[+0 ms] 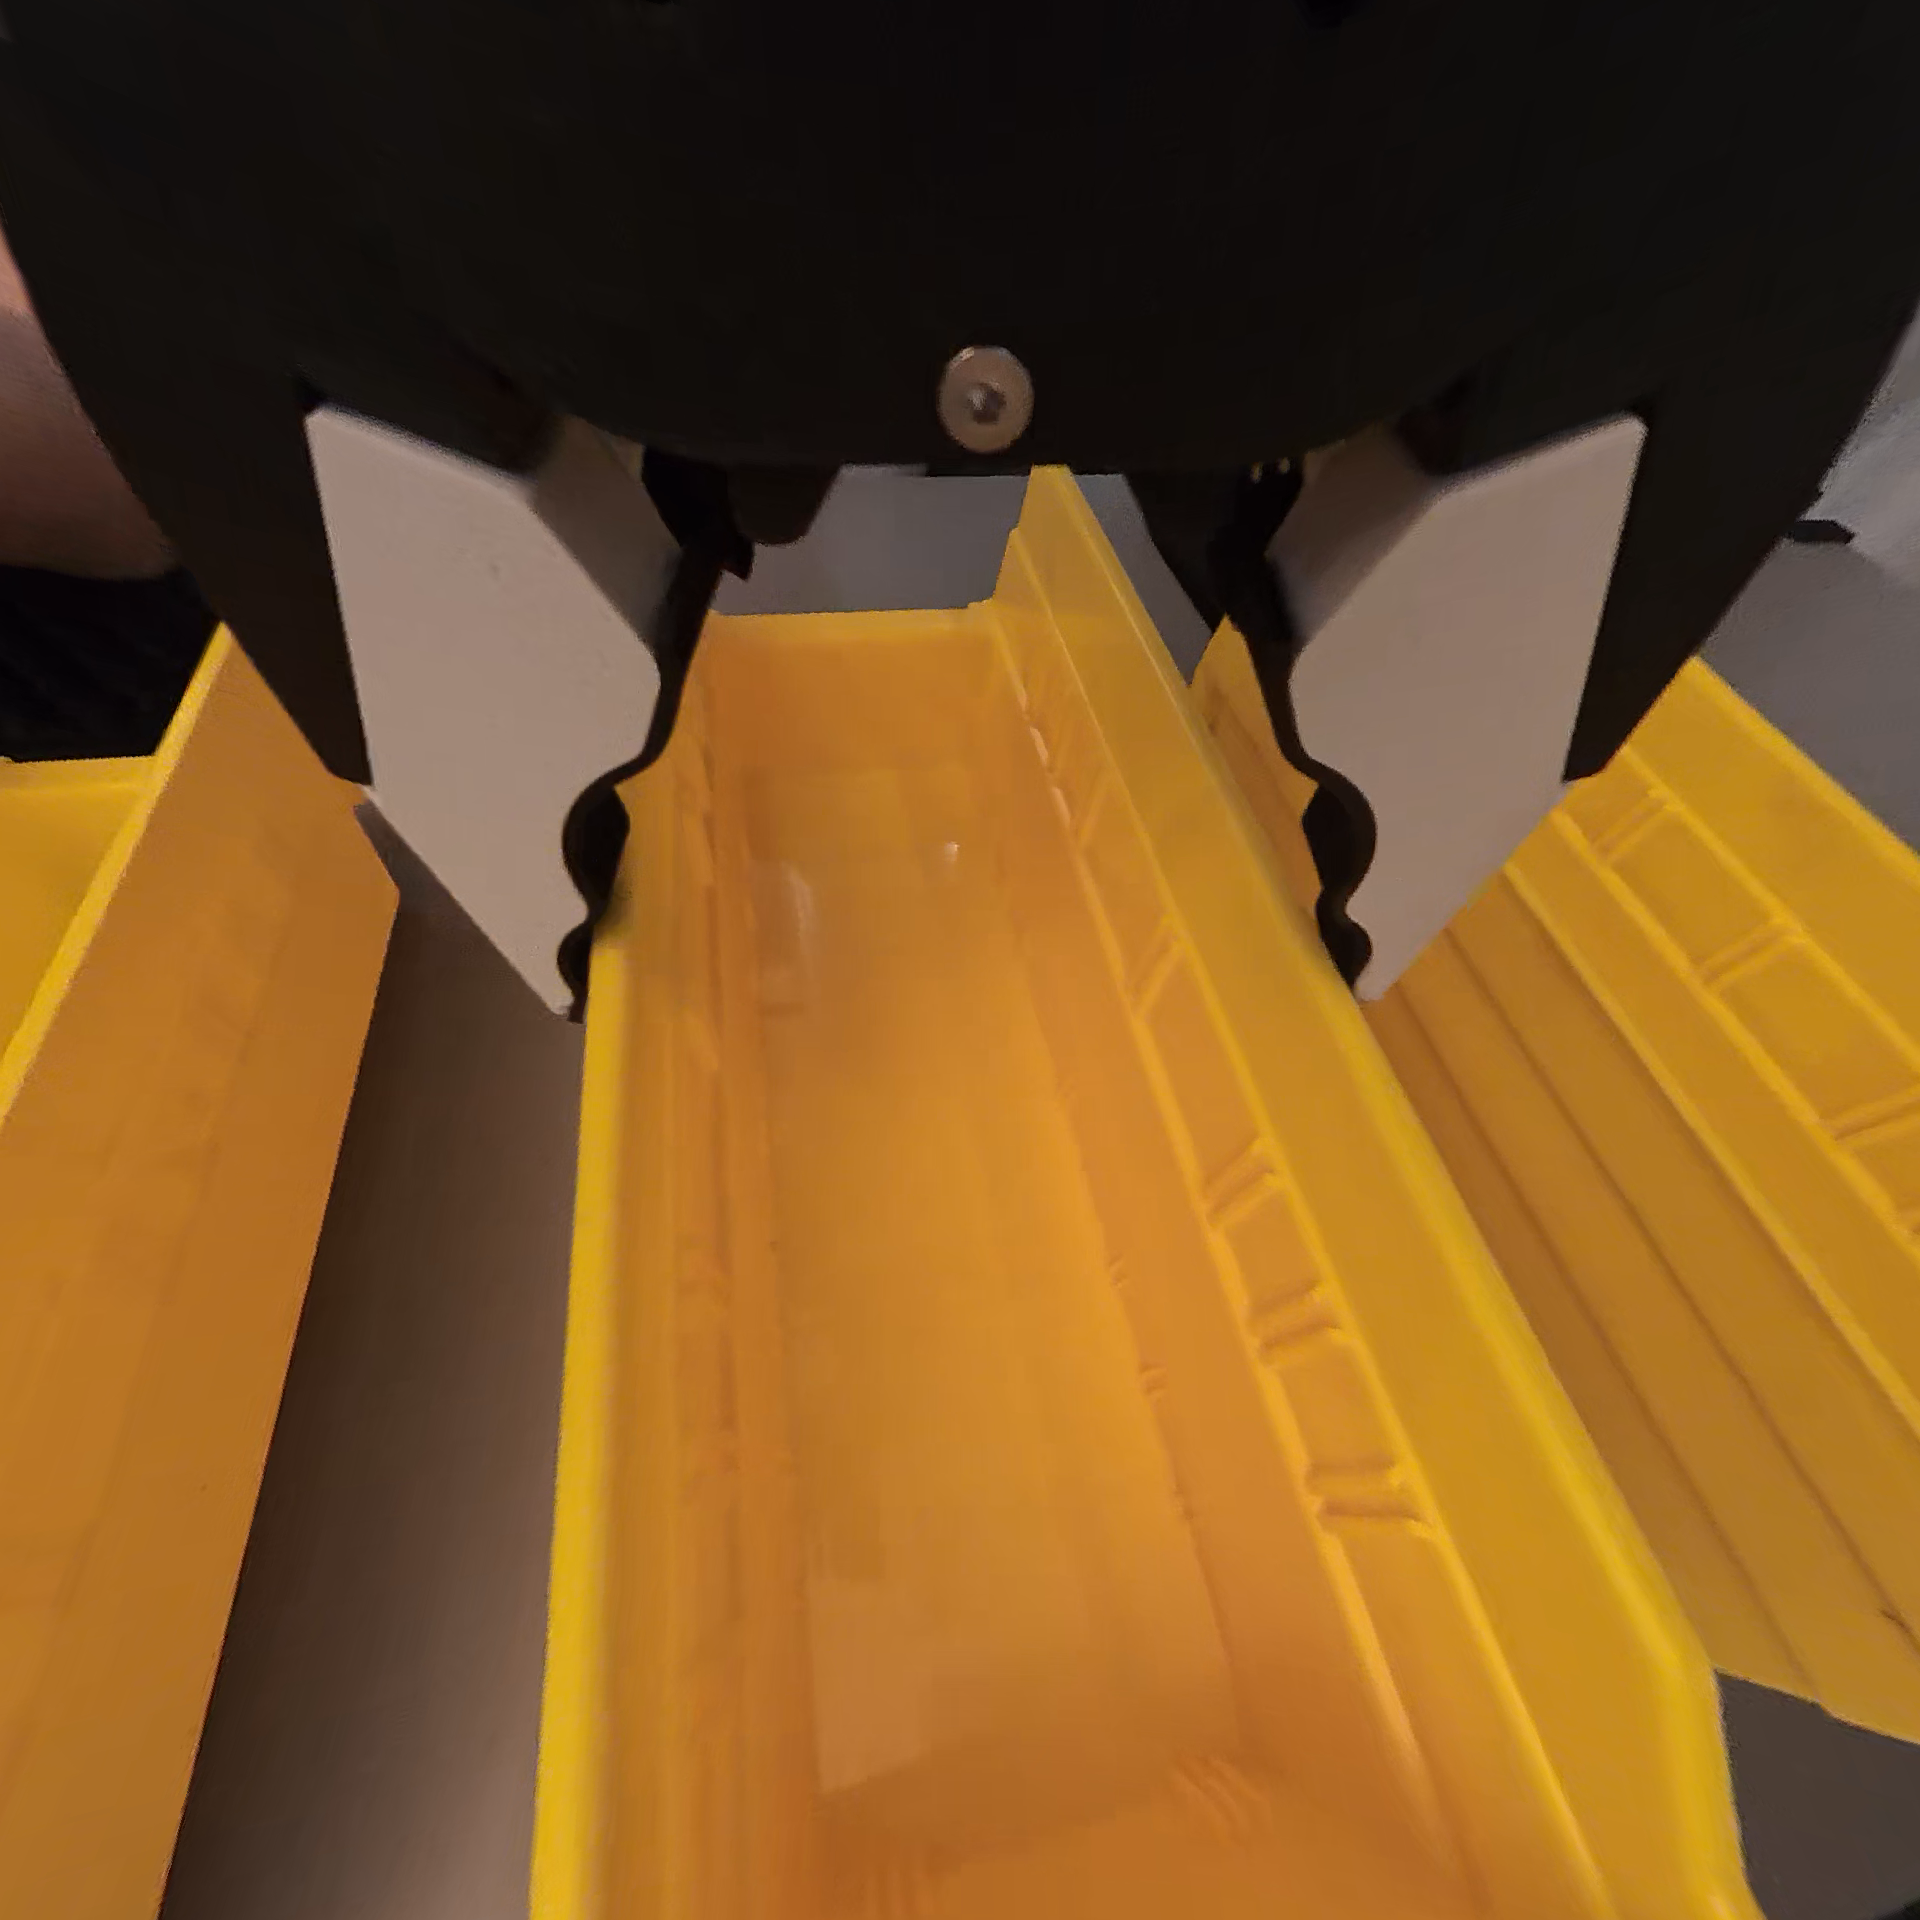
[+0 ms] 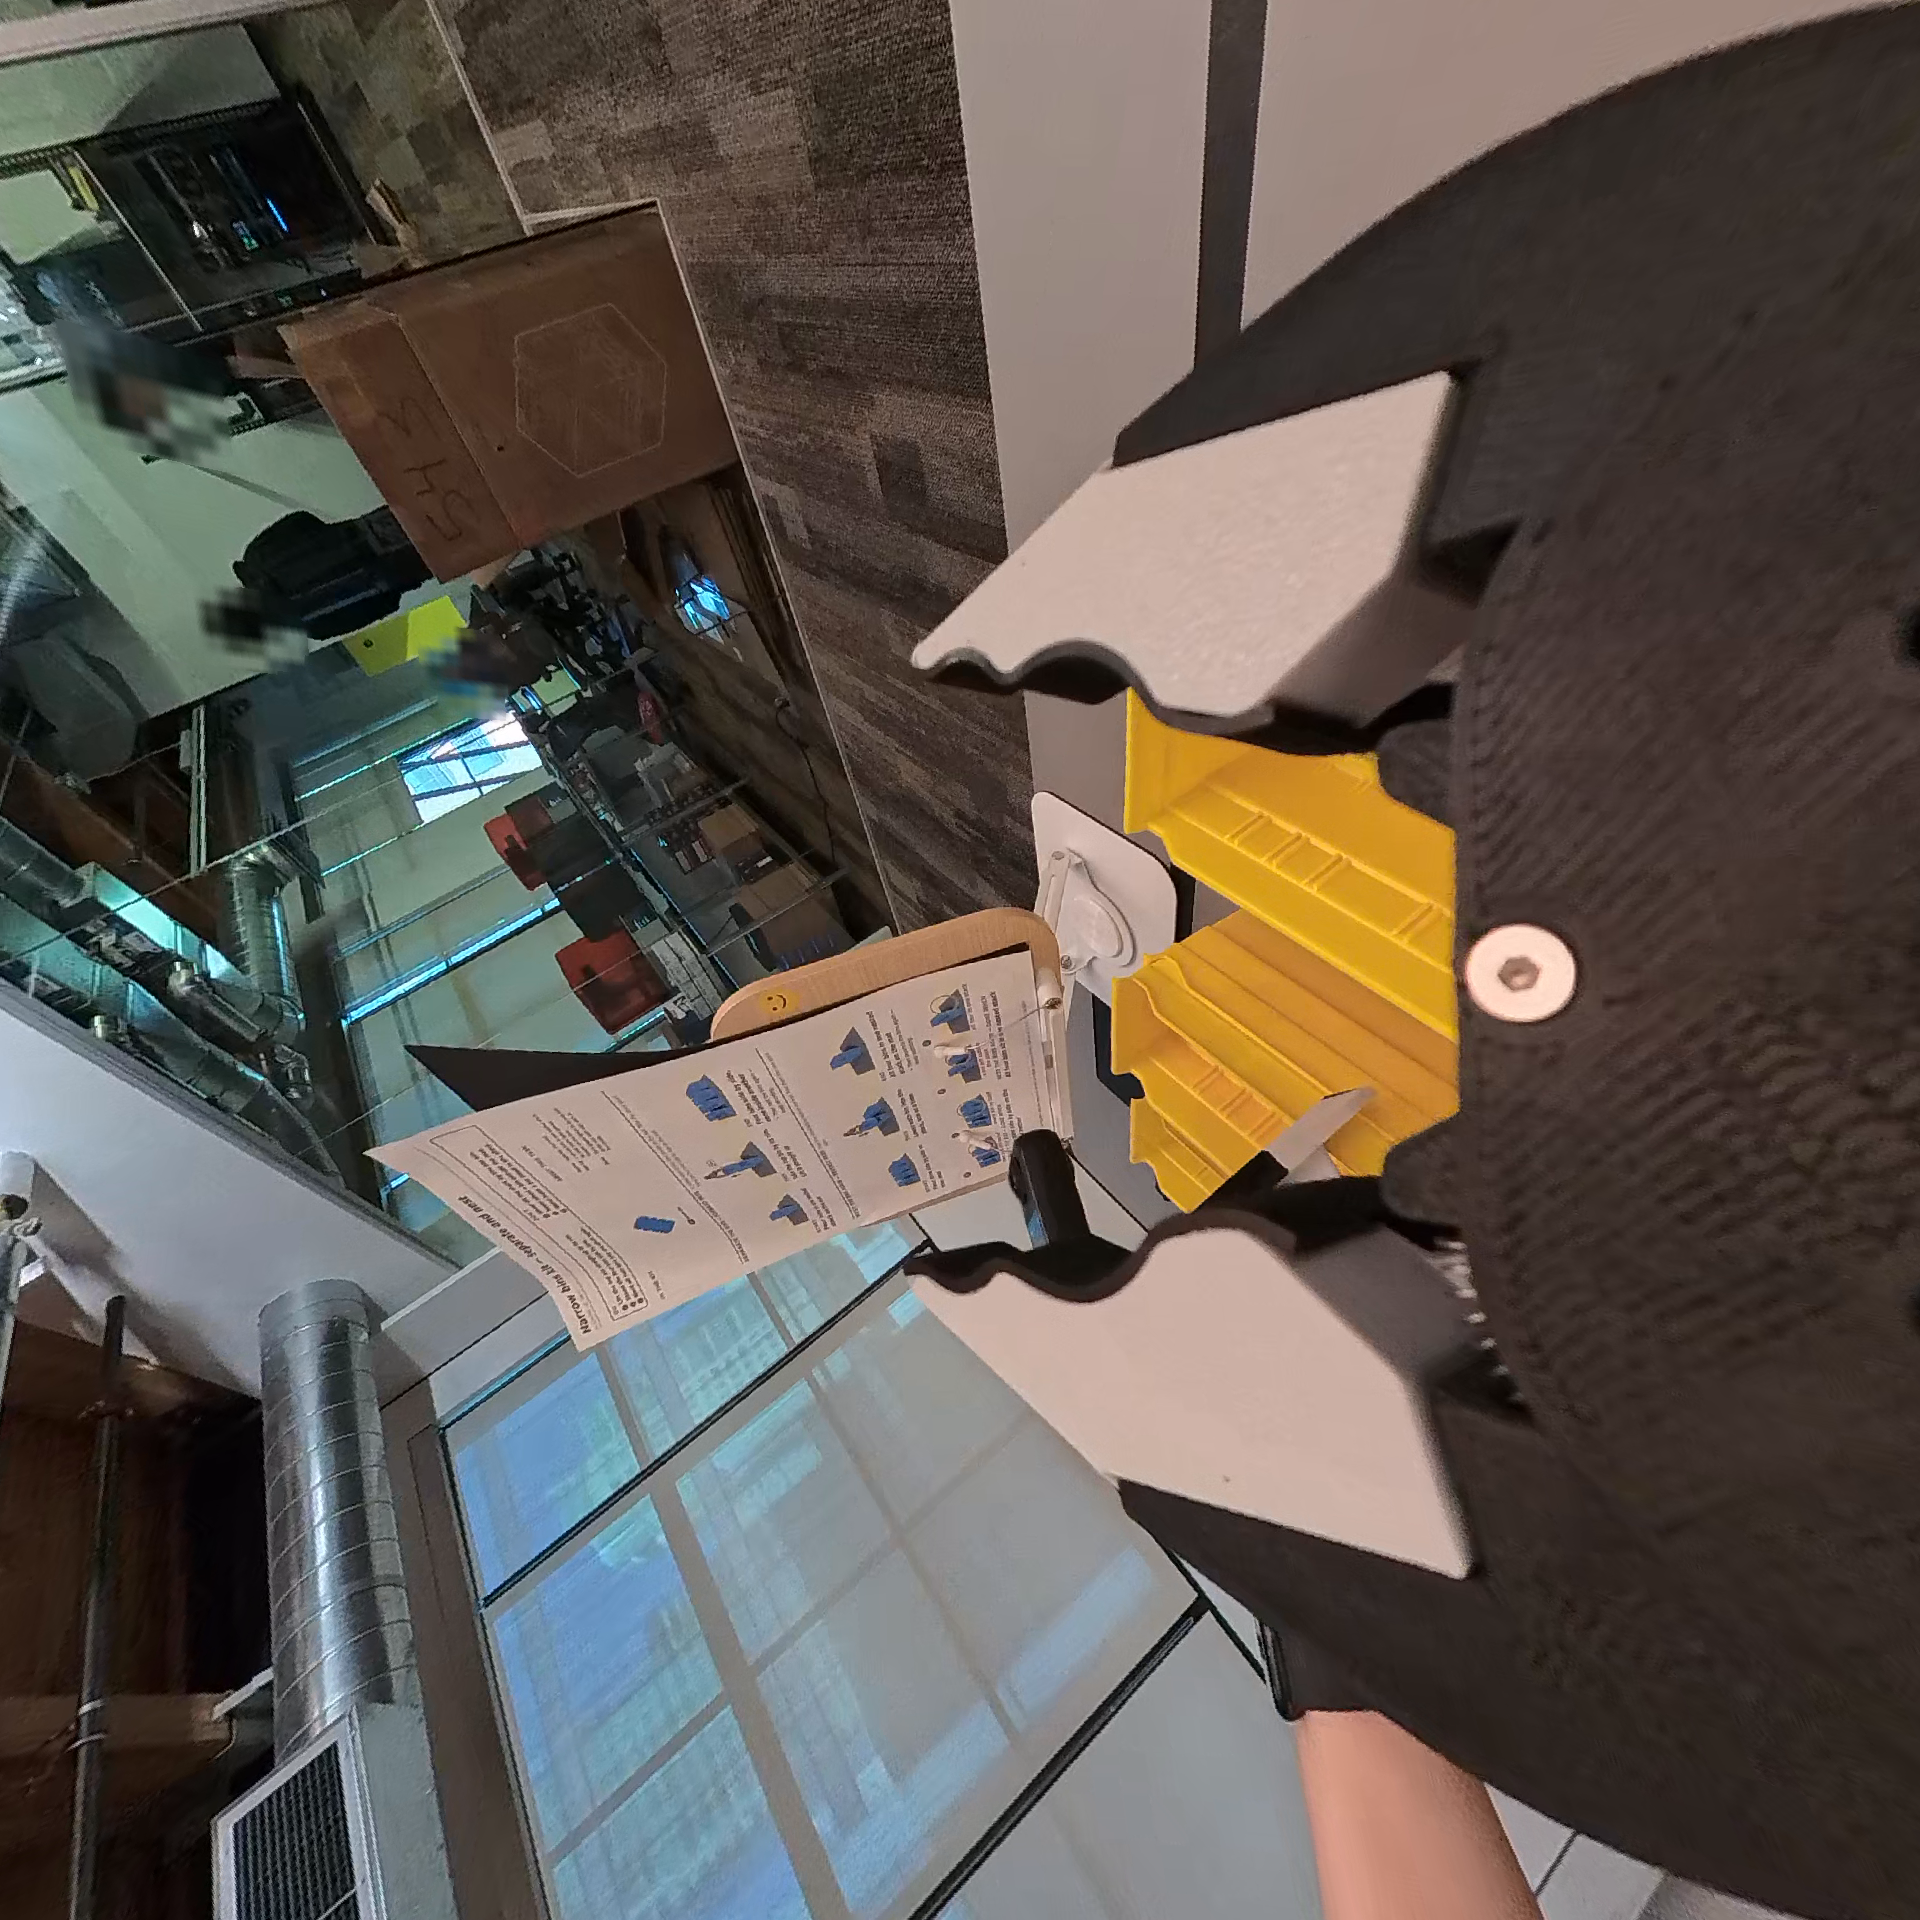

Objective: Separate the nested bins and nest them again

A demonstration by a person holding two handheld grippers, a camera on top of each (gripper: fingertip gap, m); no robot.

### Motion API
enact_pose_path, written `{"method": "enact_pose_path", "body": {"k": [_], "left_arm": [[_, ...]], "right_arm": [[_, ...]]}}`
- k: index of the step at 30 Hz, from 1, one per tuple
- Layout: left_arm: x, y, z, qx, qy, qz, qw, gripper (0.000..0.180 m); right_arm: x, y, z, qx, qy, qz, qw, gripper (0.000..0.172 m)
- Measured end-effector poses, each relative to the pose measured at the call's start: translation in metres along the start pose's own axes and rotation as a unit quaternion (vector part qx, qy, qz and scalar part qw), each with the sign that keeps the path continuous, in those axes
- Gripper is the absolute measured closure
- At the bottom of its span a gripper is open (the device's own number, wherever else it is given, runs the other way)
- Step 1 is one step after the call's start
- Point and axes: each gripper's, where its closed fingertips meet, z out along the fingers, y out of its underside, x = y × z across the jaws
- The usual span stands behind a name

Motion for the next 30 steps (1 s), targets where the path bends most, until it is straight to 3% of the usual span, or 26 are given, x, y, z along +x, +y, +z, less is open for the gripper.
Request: {"method": "enact_pose_path", "body": {"k": [16,30], "left_arm": [[-0.001,0.012,-0.004,-0.06,0.016,0.012,0.998,0.062],[-0.007,0.015,-0.026,-0.058,0.011,0.007,0.998,0.063]], "right_arm": [[0.006,-0.003,-0.005,0.006,0.005,0.007,1.0,0.065],[0.007,0.002,-0.001,-0.006,0.002,0.012,1.0,0.066]]}}
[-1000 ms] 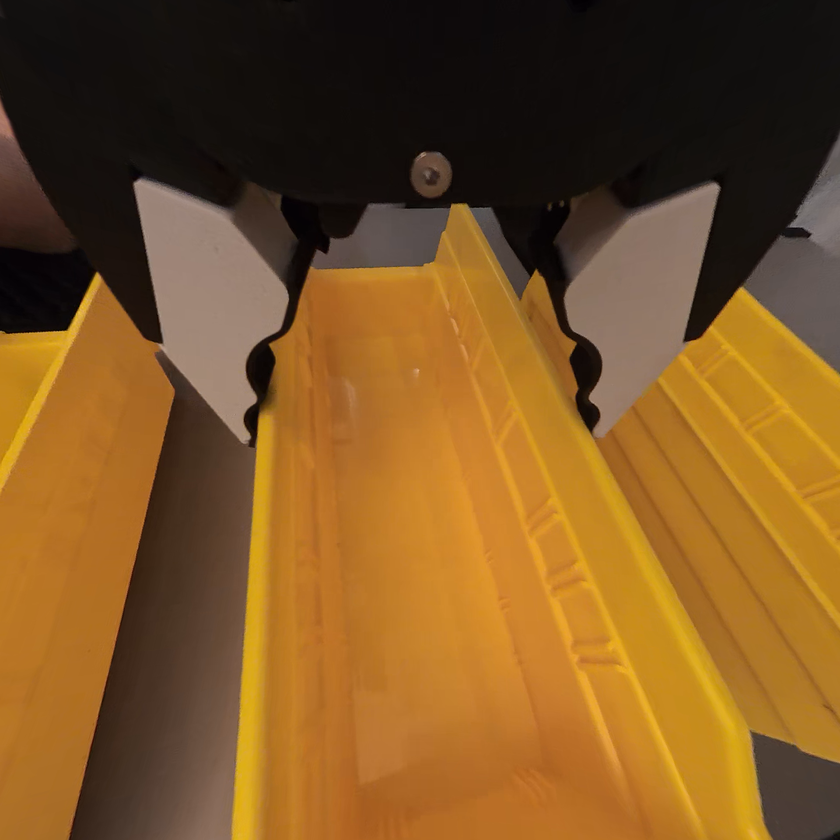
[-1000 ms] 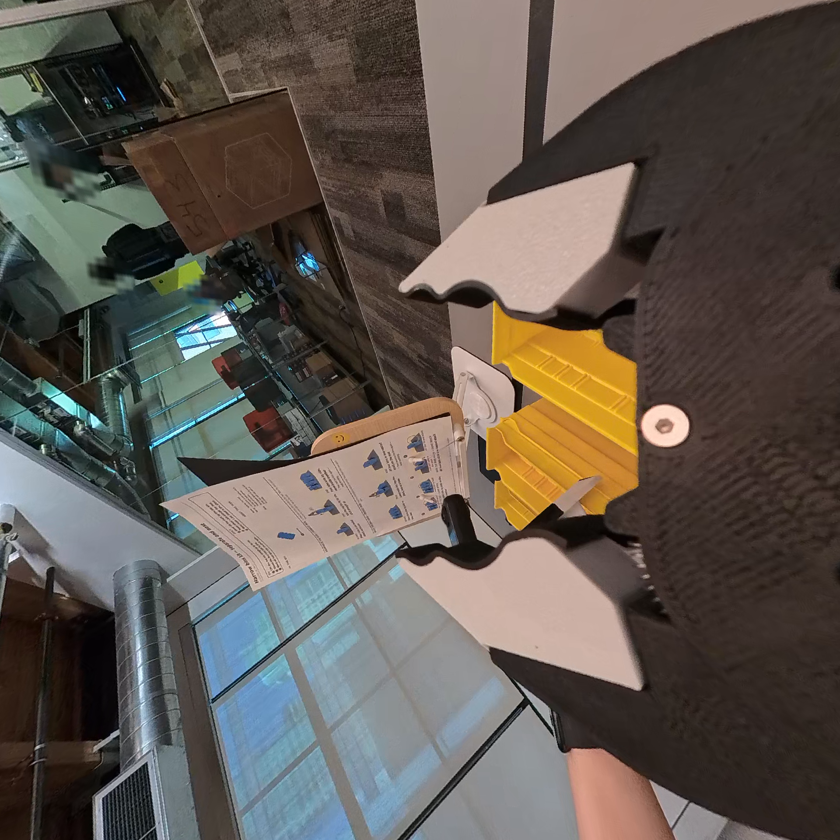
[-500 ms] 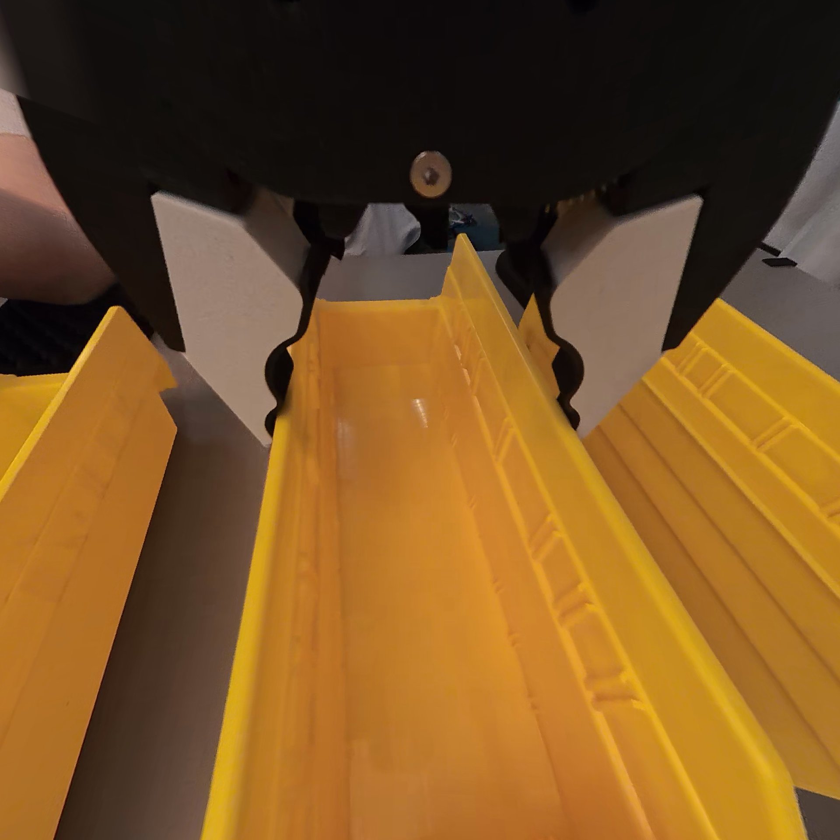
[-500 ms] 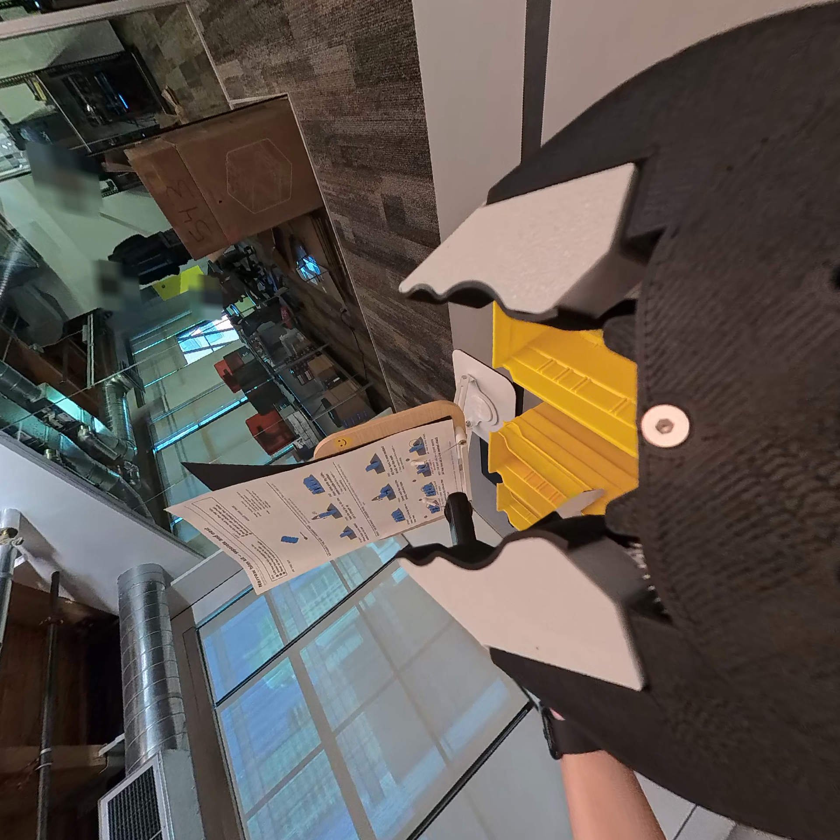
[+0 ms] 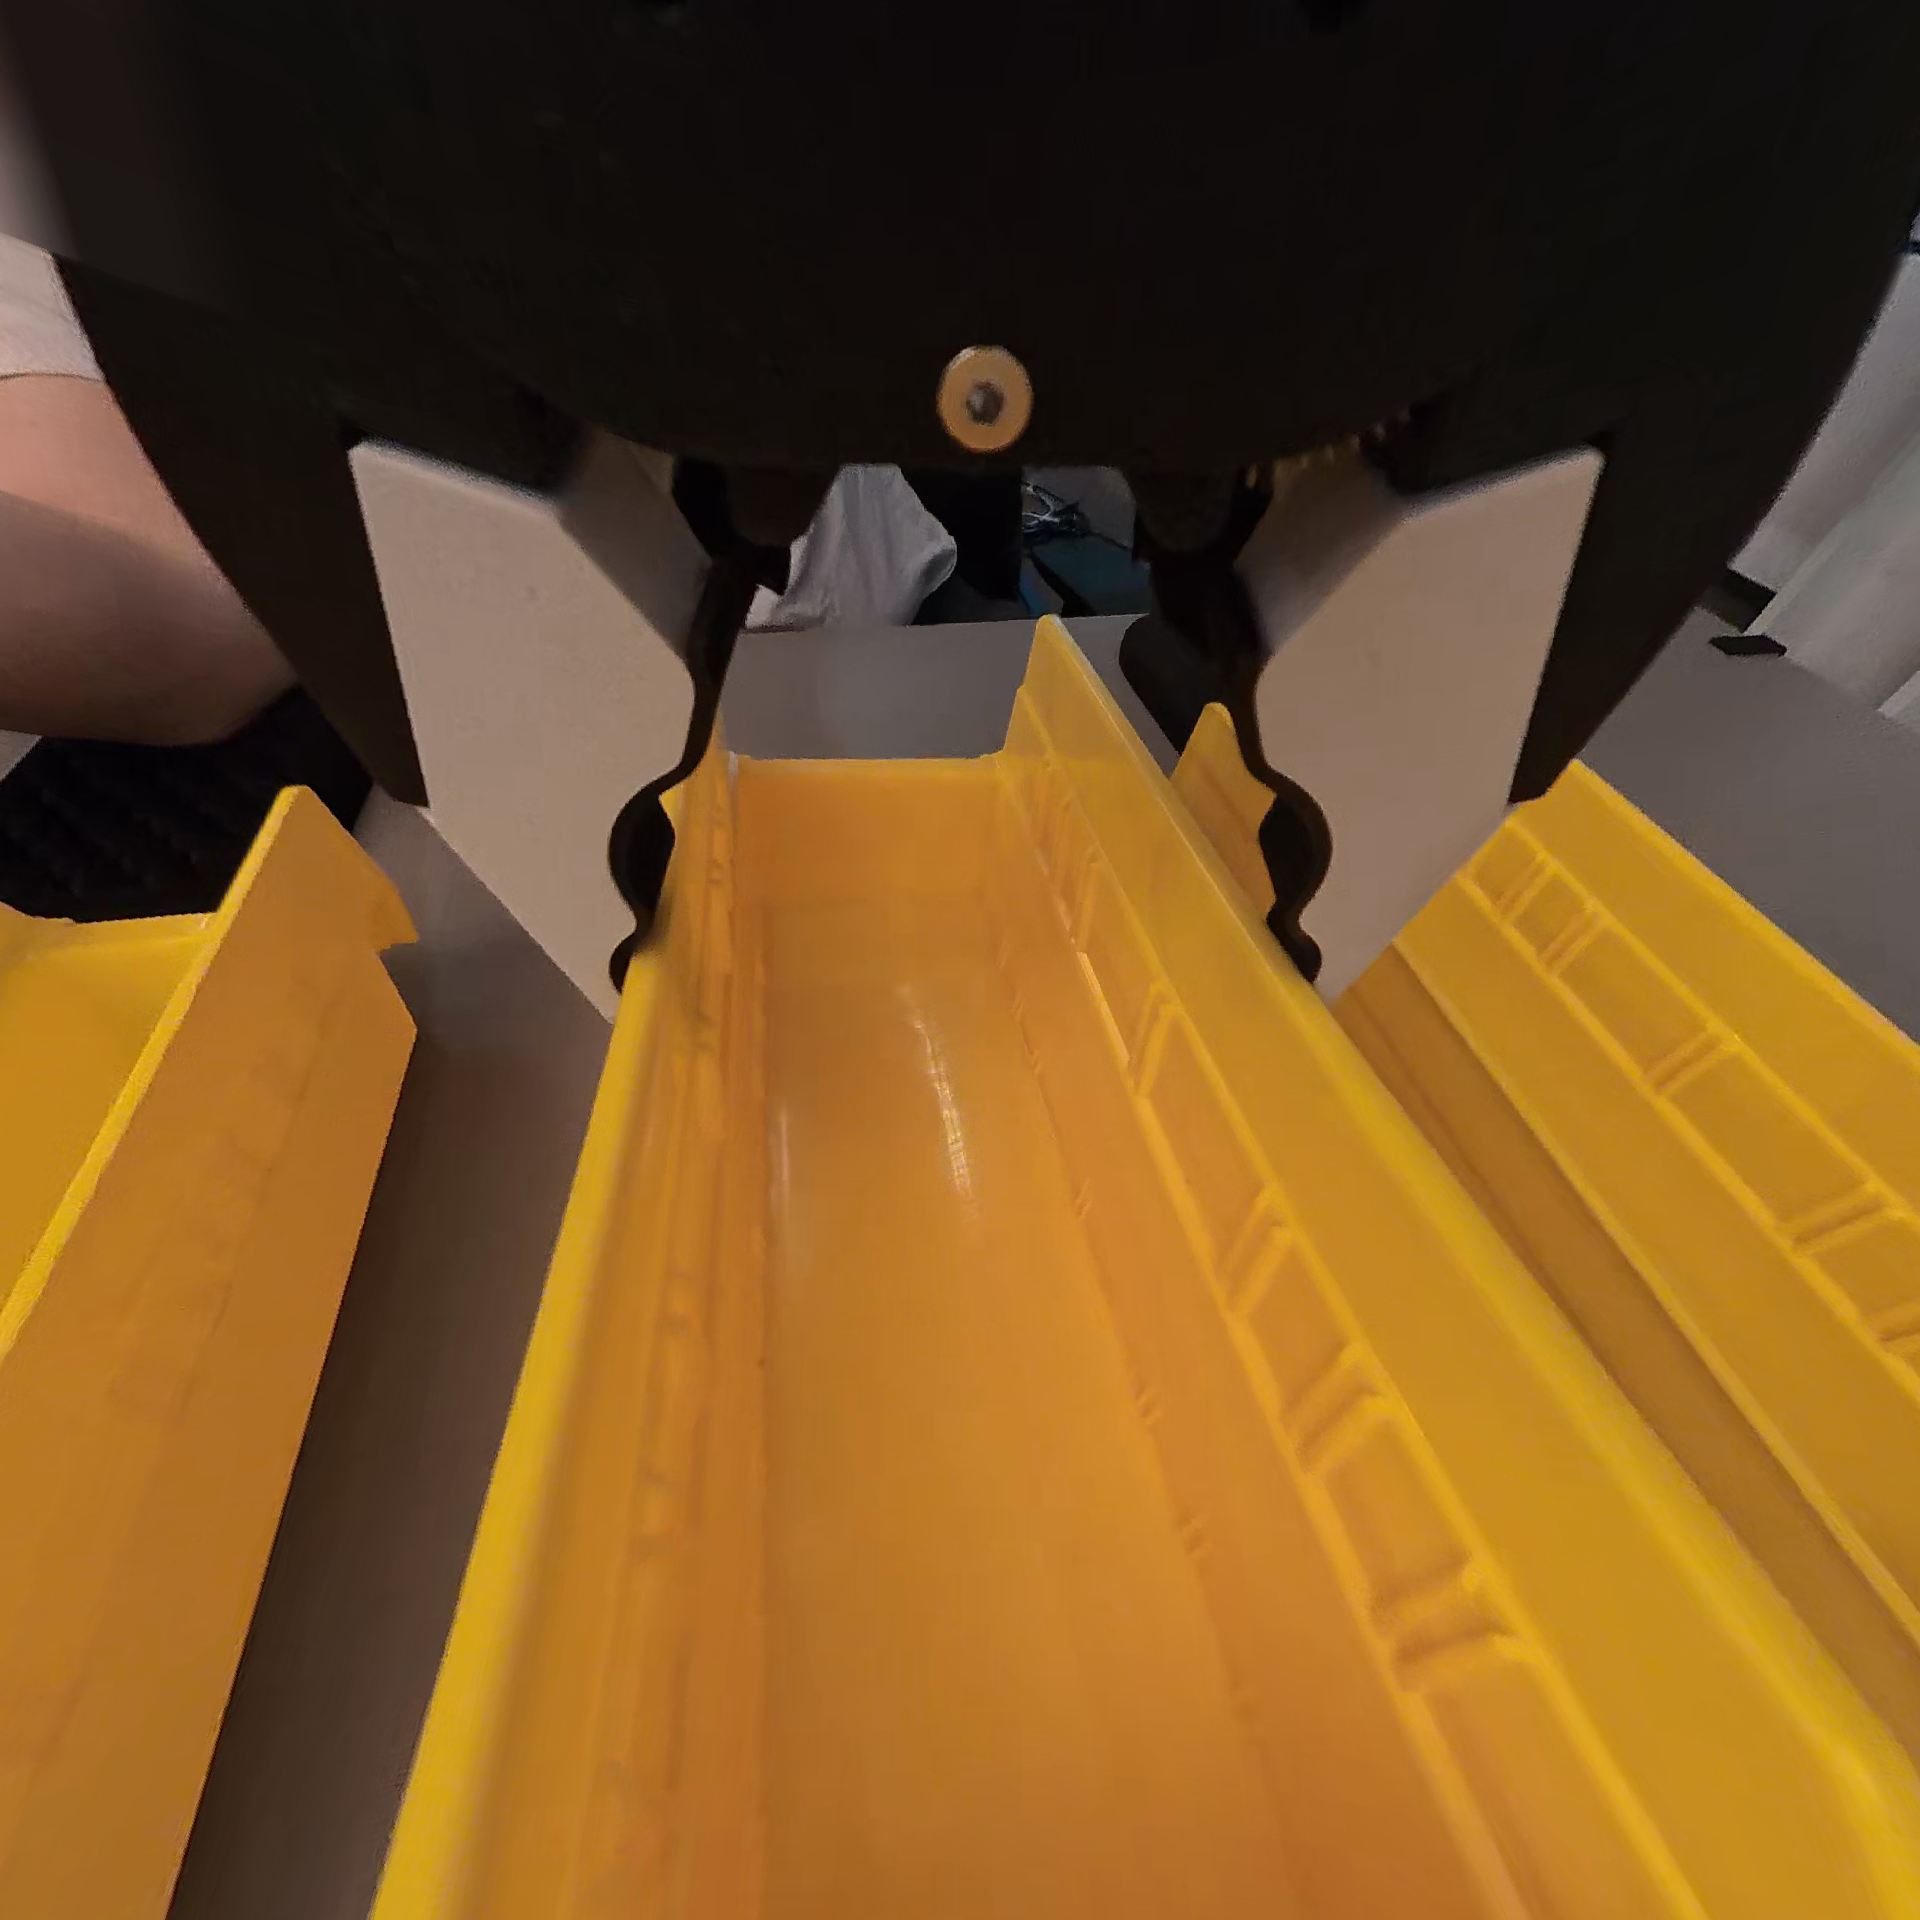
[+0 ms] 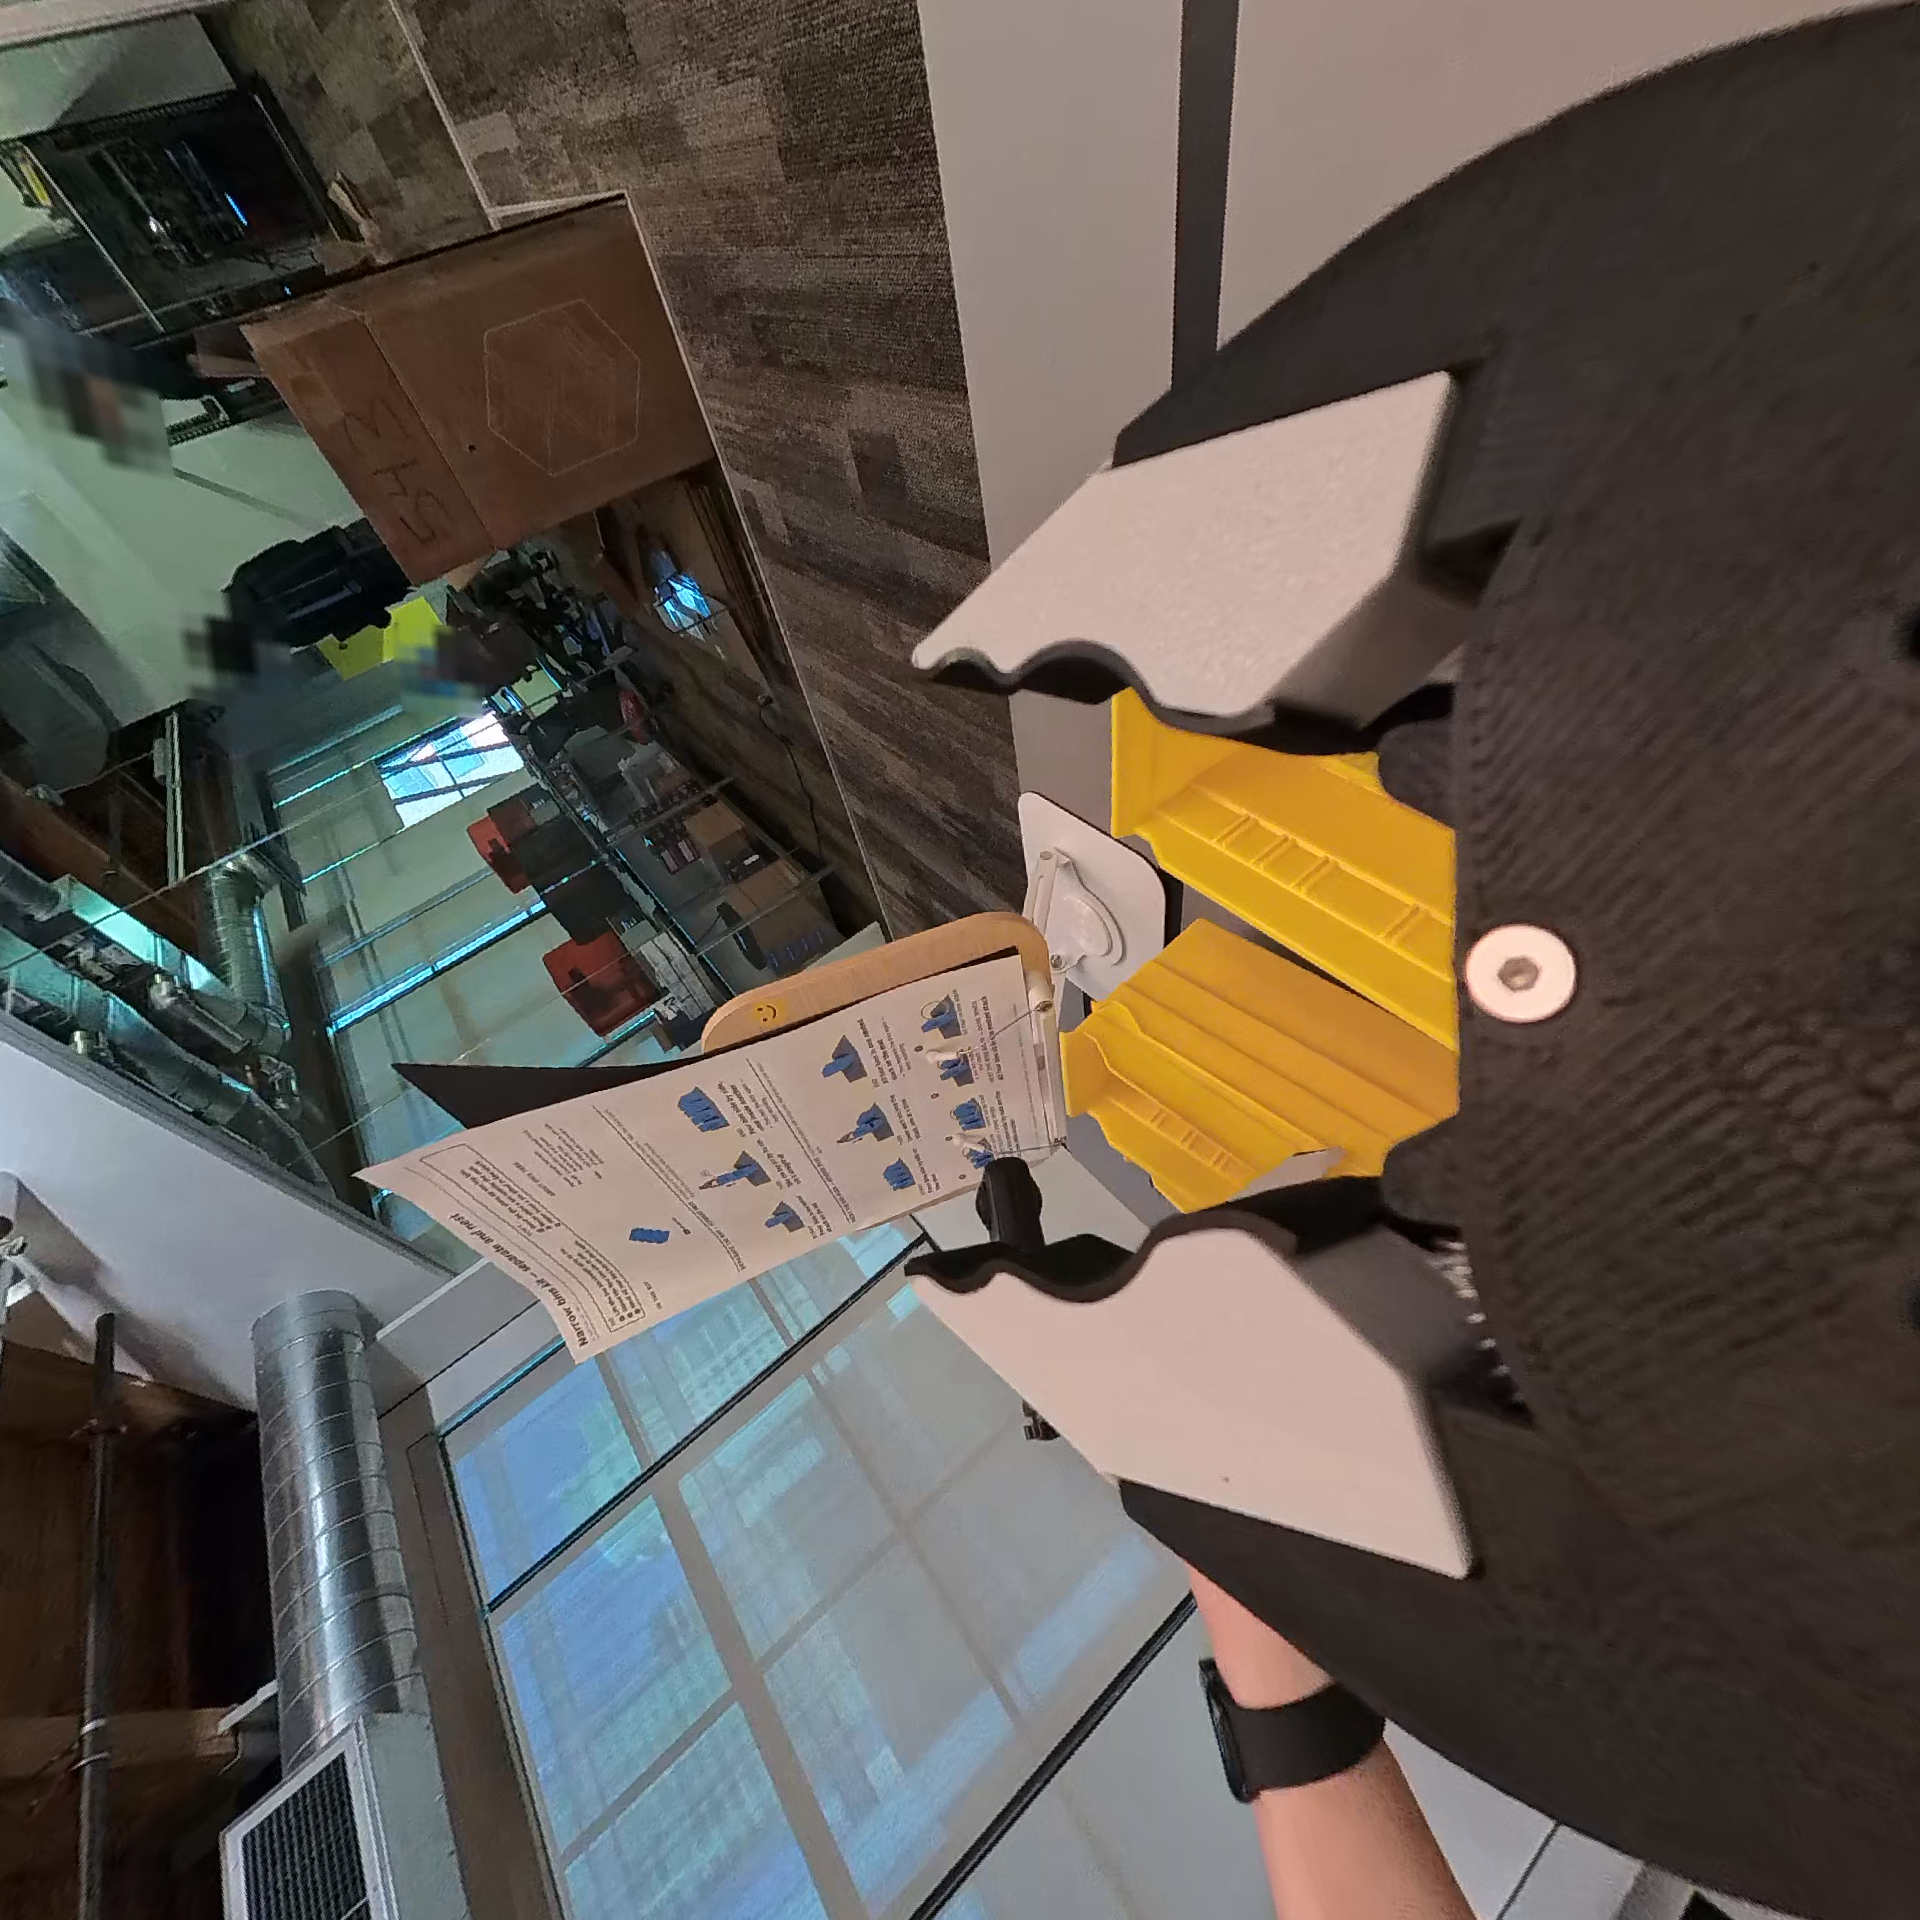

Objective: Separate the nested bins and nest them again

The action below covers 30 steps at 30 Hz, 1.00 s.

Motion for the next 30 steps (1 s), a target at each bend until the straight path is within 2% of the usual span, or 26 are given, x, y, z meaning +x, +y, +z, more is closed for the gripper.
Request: {"method": "enact_pose_path", "body": {"k": [6,12,18,20,25,30], "left_arm": [[0.005,0.004,-0.012,-0.005,0.001,0.009,1.0,0.062],[0.005,0.009,-0.039,0.005,0.007,0.015,1.0,0.062],[0.001,0.023,-0.089,0.026,0.049,0.032,0.998,0.061],[-0.006,0.03,-0.111,0.033,0.064,0.062,0.995,0.061],[-0.051,0.04,-0.158,0.088,0.084,0.057,0.991,0.063],[-0.127,0.061,-0.155,0.088,0.039,0.036,0.995,0.062]], "right_arm": [[0.0,-0.001,-0.001,0.003,-0.001,0.002,1.0,0.065],[0.001,-0.001,-0.001,0.002,-0.002,0.005,1.0,0.066],[0.002,-0.002,-0.002,0.005,-0.002,0.007,1.0,0.065],[0.002,-0.001,-0.002,0.002,-0.003,0.006,1.0,0.065],[0.002,0.0,-0.002,0.0,-0.002,0.005,1.0,0.065],[0.002,0.0,-0.002,0.0,0.001,0.002,1.0,0.066]]}}
